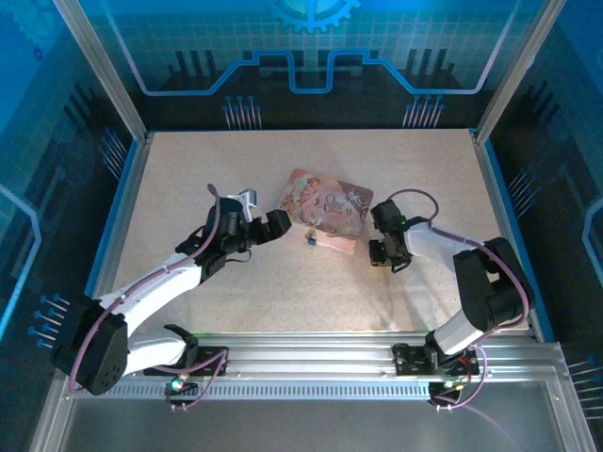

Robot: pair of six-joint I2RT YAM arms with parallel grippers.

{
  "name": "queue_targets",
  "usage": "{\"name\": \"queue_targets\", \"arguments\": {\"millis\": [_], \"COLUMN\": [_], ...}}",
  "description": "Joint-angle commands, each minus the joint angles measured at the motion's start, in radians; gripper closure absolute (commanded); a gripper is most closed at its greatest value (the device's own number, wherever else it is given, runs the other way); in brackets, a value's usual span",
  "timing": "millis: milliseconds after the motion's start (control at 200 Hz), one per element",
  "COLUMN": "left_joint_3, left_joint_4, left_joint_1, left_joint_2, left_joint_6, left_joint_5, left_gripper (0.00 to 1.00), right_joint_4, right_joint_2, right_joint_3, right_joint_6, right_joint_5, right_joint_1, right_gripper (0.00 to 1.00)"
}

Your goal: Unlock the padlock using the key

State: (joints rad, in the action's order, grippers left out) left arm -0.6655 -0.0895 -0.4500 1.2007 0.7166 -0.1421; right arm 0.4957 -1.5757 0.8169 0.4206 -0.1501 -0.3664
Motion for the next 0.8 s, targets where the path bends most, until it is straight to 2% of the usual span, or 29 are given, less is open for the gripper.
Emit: {"name": "queue_targets", "arguments": {"millis": [0,285,795], "left_joint_3": [-0.009,-0.011,-0.011], "left_joint_4": [0.017,0.021,0.025], "left_joint_1": [-0.006,-0.006,-0.005], "left_joint_2": [-0.006,-0.005,-0.006], "left_joint_6": [0.002,0.001,0.002], "left_joint_5": [0.017,0.018,0.017], "left_gripper": [0.08,0.08,0.08], "right_joint_4": [0.020,0.017,0.040], "right_joint_2": [-0.029,-0.021,0.037], "right_joint_3": [0.014,0.008,0.006], "right_joint_6": [0.016,0.019,0.013], "right_joint_5": [0.000,-0.007,0.008], "right_joint_1": [-0.014,-0.012,-0.013], "right_gripper": [0.77,0.84,0.89]}}
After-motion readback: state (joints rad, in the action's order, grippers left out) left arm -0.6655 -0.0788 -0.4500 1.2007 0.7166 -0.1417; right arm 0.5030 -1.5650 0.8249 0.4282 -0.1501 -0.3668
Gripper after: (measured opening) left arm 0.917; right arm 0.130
